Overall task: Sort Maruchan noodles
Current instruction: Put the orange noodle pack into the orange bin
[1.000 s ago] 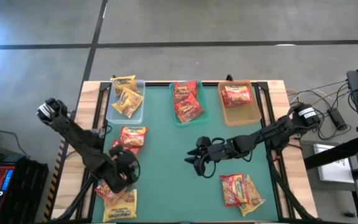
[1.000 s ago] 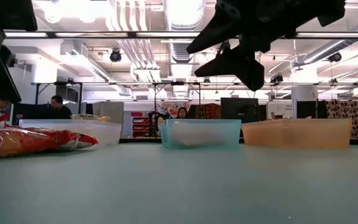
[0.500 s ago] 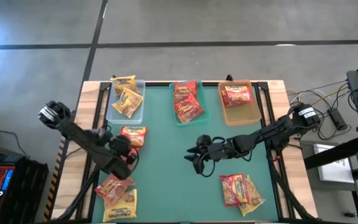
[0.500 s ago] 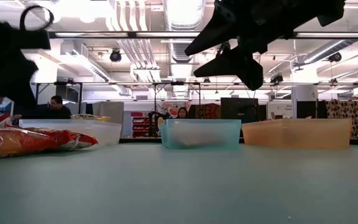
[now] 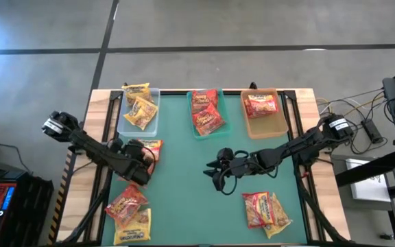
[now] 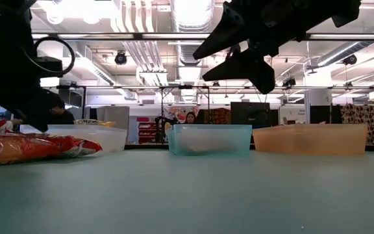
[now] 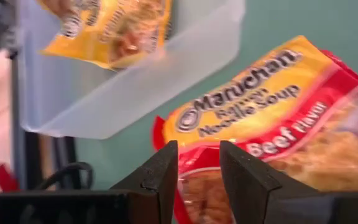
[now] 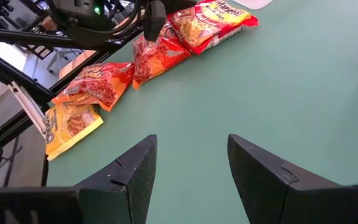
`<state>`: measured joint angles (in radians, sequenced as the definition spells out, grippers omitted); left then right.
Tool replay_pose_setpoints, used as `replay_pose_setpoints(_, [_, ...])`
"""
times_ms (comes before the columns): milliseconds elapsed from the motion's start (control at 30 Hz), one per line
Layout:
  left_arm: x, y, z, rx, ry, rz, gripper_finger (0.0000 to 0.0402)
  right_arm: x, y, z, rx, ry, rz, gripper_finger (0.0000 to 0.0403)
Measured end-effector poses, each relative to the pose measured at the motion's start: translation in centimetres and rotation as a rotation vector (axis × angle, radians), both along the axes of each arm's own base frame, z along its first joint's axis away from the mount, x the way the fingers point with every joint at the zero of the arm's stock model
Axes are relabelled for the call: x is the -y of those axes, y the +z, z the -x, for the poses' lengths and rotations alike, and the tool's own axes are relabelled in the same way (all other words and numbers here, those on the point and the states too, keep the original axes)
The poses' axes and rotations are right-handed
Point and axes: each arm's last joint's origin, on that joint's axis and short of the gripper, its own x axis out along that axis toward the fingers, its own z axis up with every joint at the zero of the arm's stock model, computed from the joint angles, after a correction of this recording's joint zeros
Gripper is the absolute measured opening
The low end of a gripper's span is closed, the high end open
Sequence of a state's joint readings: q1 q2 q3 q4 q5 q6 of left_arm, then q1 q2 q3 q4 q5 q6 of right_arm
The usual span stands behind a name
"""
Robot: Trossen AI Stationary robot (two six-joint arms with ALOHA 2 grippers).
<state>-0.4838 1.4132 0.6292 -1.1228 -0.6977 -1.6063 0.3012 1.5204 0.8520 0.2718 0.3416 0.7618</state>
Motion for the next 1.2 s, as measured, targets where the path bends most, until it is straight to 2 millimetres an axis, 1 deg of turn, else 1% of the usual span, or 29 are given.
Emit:
replay_pose_setpoints(133, [0.0, -0.5, -0.6, 0.018, -0.039, 0.031, 0.0089, 0.0, 0.0, 0.0, -0.001, 0.002, 0.004, 0.0185])
replay_pose_setpoints(333, [0.2, -0.4, -1.2, 0.032, -0.089, 0.057, 0.0076, 0.0, 0.0, 0.0, -0.003, 0.002, 0.005, 0.0185])
replay_pose_setpoints(533, [1.1, -0.7, -2.6, 0.070, -0.214, 0.154, 0.0074, 0.0, 0.0, 0.0, -0.004, 0.003, 0.007, 0.0185])
replay_pose_setpoints(633, [1.7, -0.5, -3.8, 0.131, -0.303, 0.199, 0.0074, 0.0, 0.0, 0.0, -0.004, 0.003, 0.007, 0.0185])
replay_pose_setpoints(733, [2.6, 0.0, -5.3, 0.201, -0.429, 0.254, 0.0074, 0.0, 0.0, 0.0, -0.004, 0.003, 0.007, 0.0185])
replay_pose_setpoints(867, [3.9, 1.4, -7.4, 0.315, -0.654, 0.296, 0.0074, 0.0, 0.0, 0.0, -0.004, 0.003, 0.007, 0.0185])
replay_pose_setpoints(933, [4.3, 2.2, -8.0, 0.339, -0.726, 0.288, 0.0074, 0.0, 0.0, 0.0, -0.005, 0.004, 0.008, 0.0185])
replay_pose_setpoints(1000, [4.6, 2.8, -8.2, 0.317, -0.742, 0.279, 0.0074, 0.0, 0.0, 0.0, -0.006, 0.006, 0.011, 0.0185])
replay_pose_setpoints(1067, [4.6, 3.2, -8.0, 0.262, -0.723, 0.280, 0.0074, 0.0, -0.1, 0.0, -0.009, 0.008, 0.012, 0.0185])
replay_pose_setpoints(1200, [4.2, 2.9, -7.0, 0.170, -0.616, 0.302, 0.0074, -0.2, -0.2, 0.1, -0.015, 0.011, 0.005, 0.0185])
